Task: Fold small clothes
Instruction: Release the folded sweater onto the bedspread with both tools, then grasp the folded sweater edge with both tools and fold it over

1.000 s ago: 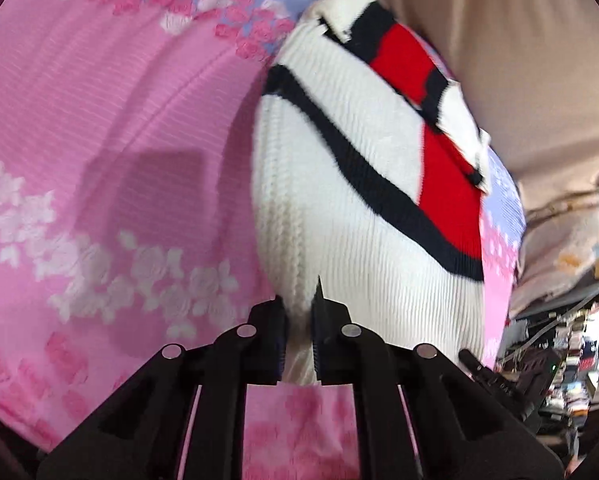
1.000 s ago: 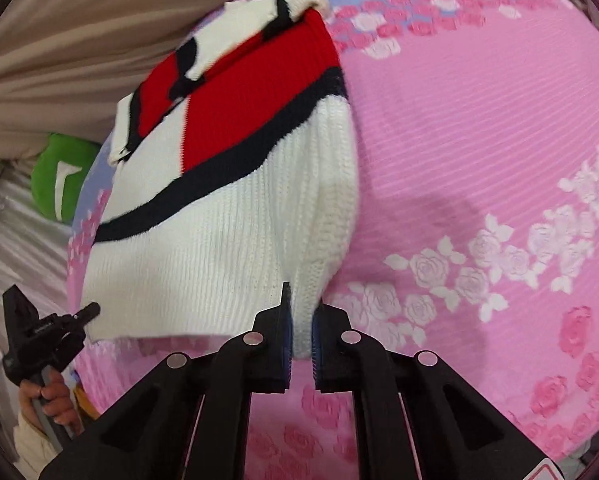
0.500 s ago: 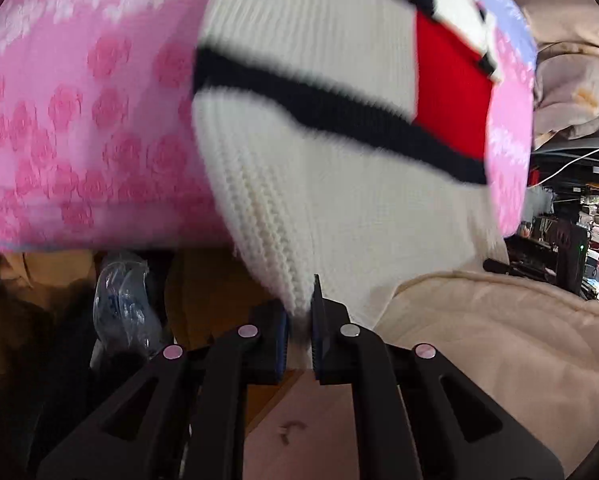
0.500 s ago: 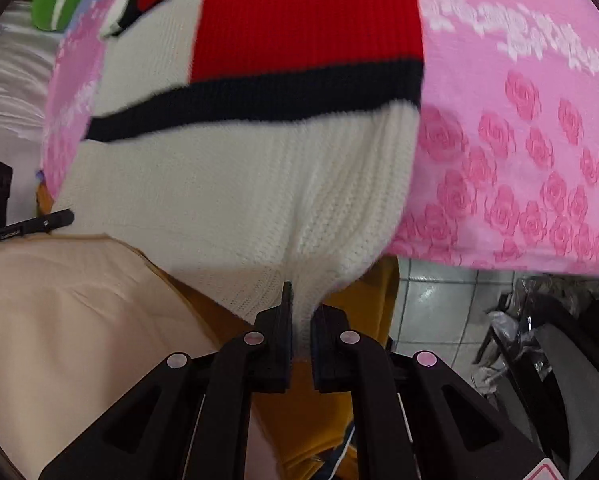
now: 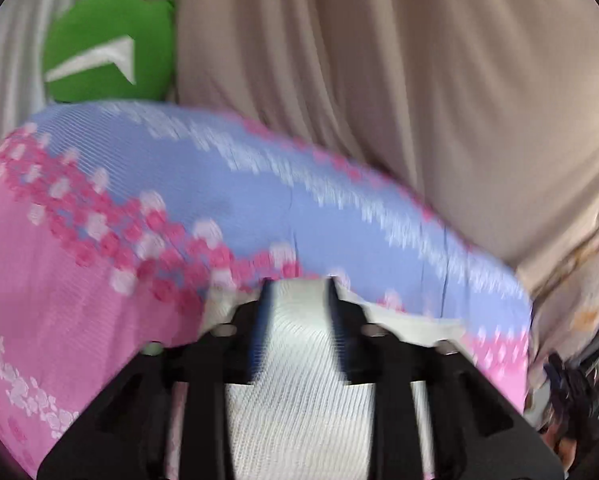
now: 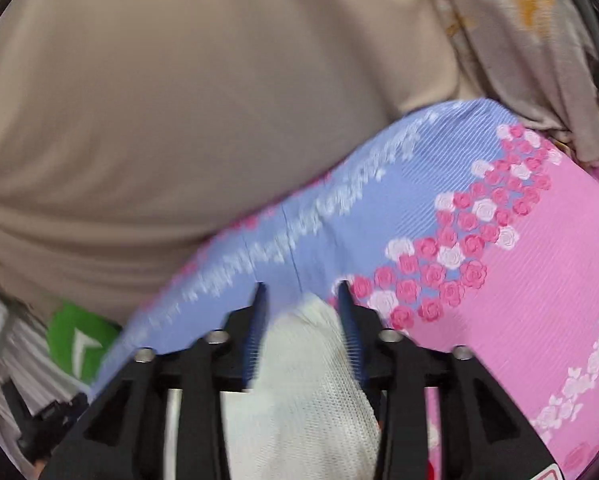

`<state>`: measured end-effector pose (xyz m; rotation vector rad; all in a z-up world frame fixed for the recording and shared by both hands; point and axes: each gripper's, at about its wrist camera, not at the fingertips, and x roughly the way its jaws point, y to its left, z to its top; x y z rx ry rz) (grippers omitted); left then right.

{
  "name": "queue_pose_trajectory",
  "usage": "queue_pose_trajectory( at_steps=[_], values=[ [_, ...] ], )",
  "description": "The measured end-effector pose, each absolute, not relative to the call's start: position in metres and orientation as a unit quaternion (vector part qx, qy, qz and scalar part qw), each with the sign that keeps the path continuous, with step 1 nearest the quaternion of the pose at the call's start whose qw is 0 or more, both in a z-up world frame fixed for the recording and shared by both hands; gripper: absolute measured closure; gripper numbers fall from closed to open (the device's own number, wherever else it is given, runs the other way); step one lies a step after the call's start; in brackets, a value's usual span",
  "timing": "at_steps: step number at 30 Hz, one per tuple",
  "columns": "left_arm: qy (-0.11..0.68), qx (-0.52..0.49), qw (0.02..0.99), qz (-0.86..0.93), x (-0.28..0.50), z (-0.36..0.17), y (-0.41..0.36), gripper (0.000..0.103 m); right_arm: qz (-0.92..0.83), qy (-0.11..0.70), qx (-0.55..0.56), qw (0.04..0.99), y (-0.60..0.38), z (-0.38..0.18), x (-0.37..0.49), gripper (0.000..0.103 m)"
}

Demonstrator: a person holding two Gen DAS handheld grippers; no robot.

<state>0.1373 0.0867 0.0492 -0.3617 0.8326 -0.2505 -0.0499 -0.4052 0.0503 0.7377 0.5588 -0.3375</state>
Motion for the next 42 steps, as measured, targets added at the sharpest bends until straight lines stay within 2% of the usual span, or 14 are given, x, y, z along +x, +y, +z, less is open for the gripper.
queue_pose_trajectory(
  at_steps=[1,2,7,12,14,17,18,19,22,32,35,38,39,42],
  values=[
    [0.389,-0.182,0.895,-0.118,0.127,0.052,0.098,0.021,-0.159,0.266,0.358,0.881,-0.405,0.050,-0.057,0.046],
    [0.380,-0.181,0.901,-0.109,0.113,0.053,0.108,0.016,-0.148,0.279,0.352,0.881,-0.401,0.044,-0.066,0.046],
    [0.472,-0.172,0.858,-0.109,0.070,-0.017,0.139,0.016,-0.152,0.418,0.298,0.845,-0.379,-0.030,-0.120,0.046],
    [0.542,-0.229,0.803,-0.091,0.056,-0.085,0.146,0.018,-0.134,0.464,0.353,0.801,-0.369,-0.083,-0.138,0.046],
    [0.553,-0.216,0.800,-0.093,0.062,-0.095,0.136,0.023,-0.128,0.477,0.346,0.798,-0.364,-0.092,-0.125,0.046],
    [0.572,-0.191,0.790,-0.113,0.068,-0.098,0.121,0.059,-0.119,0.500,0.325,0.794,-0.353,-0.096,-0.108,0.050],
    [0.576,-0.184,0.788,-0.115,0.070,-0.099,0.119,0.076,-0.119,0.501,0.315,0.798,-0.350,-0.094,-0.106,0.065],
    [0.576,-0.182,0.787,-0.121,0.070,-0.097,0.119,0.082,-0.117,0.496,0.307,0.804,-0.347,-0.089,-0.106,0.088],
    [0.570,-0.172,0.793,-0.129,0.064,-0.091,0.124,0.089,-0.109,0.486,0.296,0.815,-0.348,-0.080,-0.113,0.094],
    [0.620,-0.075,0.766,-0.149,-0.008,-0.095,0.154,0.092,-0.082,0.562,0.258,0.781,-0.345,-0.085,-0.200,0.096],
    [0.651,-0.049,0.743,-0.151,-0.041,-0.118,0.161,0.089,-0.058,0.612,0.262,0.744,-0.335,-0.114,-0.232,0.095],
    [0.626,-0.084,0.760,-0.152,-0.053,-0.100,0.167,0.083,-0.062,0.604,0.268,0.748,-0.334,-0.102,-0.239,0.084],
    [0.613,-0.096,0.769,-0.150,-0.052,-0.089,0.167,0.078,-0.067,0.588,0.267,0.760,-0.336,-0.090,-0.236,0.083],
    [0.564,-0.100,0.804,-0.162,-0.038,-0.053,0.154,0.044,-0.065,0.538,0.263,0.798,-0.342,-0.061,-0.215,0.056]
  ],
)
